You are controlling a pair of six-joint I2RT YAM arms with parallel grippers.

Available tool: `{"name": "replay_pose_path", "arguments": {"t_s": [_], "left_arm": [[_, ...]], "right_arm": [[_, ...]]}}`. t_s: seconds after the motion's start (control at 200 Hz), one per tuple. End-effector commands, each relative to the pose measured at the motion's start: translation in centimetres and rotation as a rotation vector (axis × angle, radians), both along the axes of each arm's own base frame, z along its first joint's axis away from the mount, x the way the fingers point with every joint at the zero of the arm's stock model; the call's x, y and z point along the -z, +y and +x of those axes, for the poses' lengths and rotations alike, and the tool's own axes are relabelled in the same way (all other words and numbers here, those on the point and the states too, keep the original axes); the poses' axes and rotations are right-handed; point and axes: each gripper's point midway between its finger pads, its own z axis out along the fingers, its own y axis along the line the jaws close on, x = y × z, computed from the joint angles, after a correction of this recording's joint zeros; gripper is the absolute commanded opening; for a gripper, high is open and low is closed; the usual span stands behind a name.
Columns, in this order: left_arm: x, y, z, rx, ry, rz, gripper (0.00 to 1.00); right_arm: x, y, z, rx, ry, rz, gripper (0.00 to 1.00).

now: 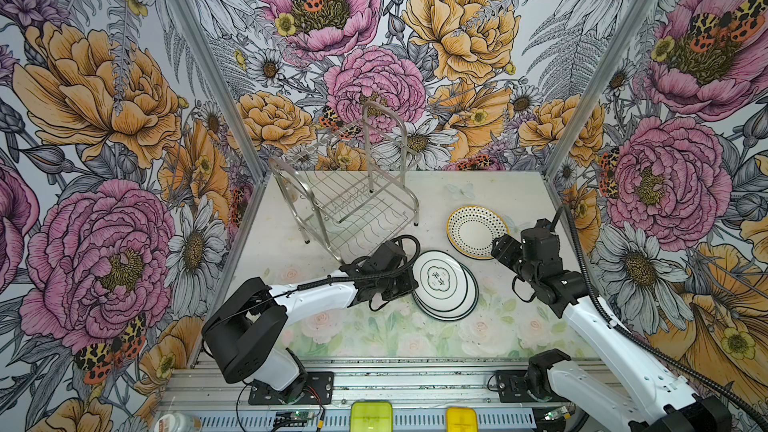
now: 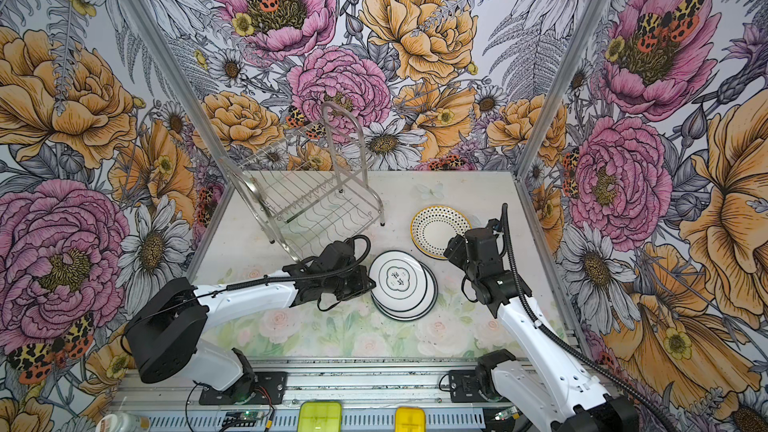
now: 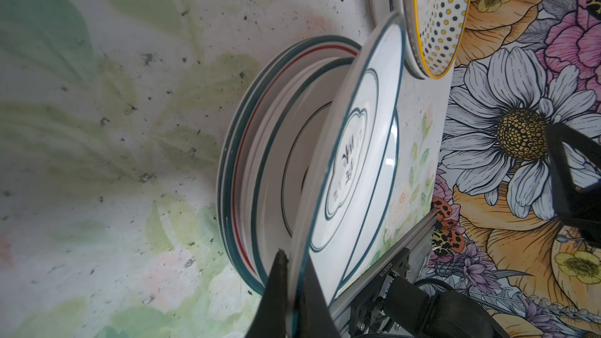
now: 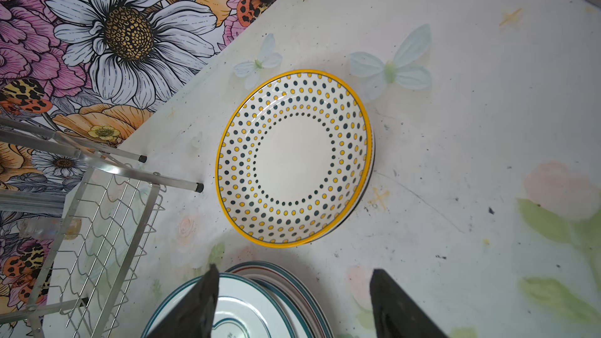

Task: Unload the plates from the dish rack
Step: Place the plate among the plates.

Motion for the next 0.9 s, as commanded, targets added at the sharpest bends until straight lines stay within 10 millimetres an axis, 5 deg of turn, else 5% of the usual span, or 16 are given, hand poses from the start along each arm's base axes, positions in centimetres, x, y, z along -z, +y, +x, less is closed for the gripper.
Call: {"name": "replay_pose_path", "arguments": {"t_s": [0.0,0.355,0.595,0.896], "left_arm": [[-0.3,-1.2,-0.2,0.017,0.004,-0.050,0.04],[0.3,-1.9,-0.8,0.040,0.030,-0.003,0.19],[0.4,-1.7,-1.0,0.042,0.031,0.041,0.46],[0.7,-0.9,-1.3,0.042,0.039,0.119,0.54]], "right_arm": [[-0.8,-0.7,0.0,0.014,-0.025,-0.033,0.75],[-0.4,-0.5,0.4,-0.004,-0.002,-0.049,0.75],[-0.1,-0.5,0.4,-0.014,0.004,-0.067,0.76],[-0.4,-0.5,0.5,-0.032,-0.004,-0.091,0.76]]}}
